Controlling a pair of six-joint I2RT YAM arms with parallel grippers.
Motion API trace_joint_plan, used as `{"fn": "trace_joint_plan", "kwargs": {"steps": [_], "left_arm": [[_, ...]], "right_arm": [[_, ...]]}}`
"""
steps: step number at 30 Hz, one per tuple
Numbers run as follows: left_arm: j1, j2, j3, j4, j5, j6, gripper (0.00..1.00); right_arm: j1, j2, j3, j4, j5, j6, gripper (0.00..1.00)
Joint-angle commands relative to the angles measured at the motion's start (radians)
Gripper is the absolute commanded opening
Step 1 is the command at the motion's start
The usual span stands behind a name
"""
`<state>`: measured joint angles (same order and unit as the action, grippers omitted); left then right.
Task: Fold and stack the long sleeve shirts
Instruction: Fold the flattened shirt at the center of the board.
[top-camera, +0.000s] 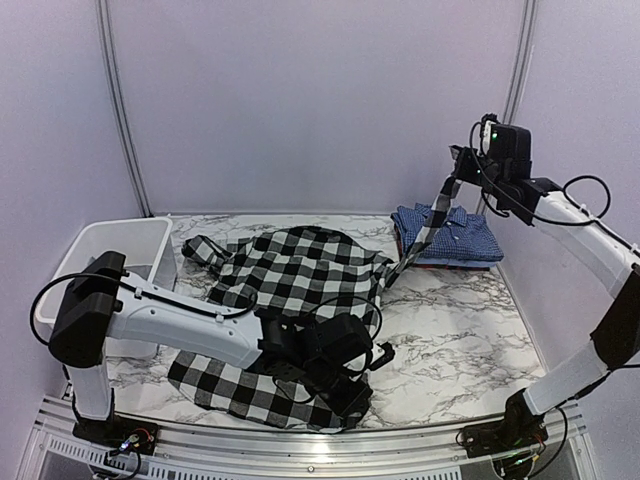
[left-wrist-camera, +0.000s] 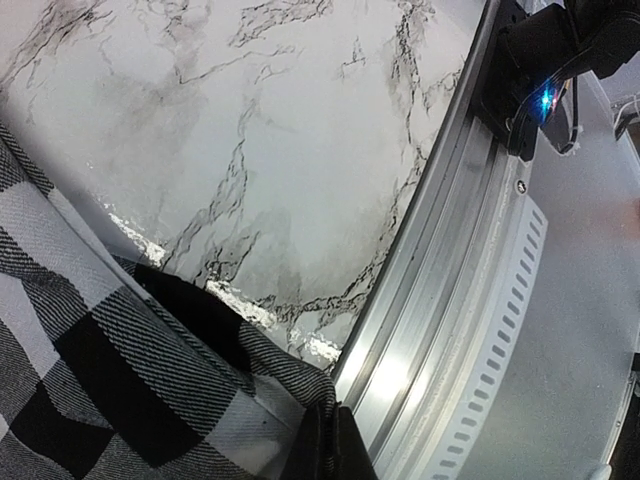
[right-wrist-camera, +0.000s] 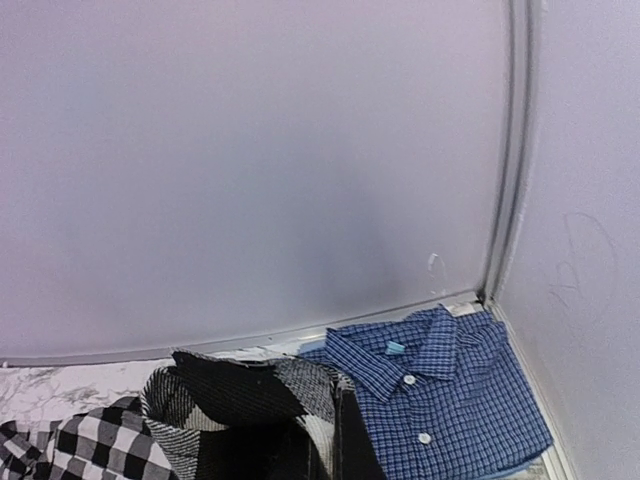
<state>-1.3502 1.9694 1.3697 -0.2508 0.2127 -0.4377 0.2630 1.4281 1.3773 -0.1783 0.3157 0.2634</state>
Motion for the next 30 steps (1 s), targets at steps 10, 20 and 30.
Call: {"fn": "trace_joint_plan", "kwargs": {"steps": [10,20,30], "left_arm": [[0.006,-0.226,-0.206,0.085,-0.168,-0.132,0.0],[0.04,-0.433,-0.426,0.097,-0.337,-0.316,0.0],[0.043,-0.517,-0.563,0.083,-0.399,-0.405,0.0]], "right_arm": [[0.116,0.232,0.195,0.277,-0.299,-0.112,0.0],[0.249,0.502,0.492,0.34,-0.383,-0.122,0.0],[0.386,0.806,0.883,0.291,-0.437,-0.184,0.0]]}}
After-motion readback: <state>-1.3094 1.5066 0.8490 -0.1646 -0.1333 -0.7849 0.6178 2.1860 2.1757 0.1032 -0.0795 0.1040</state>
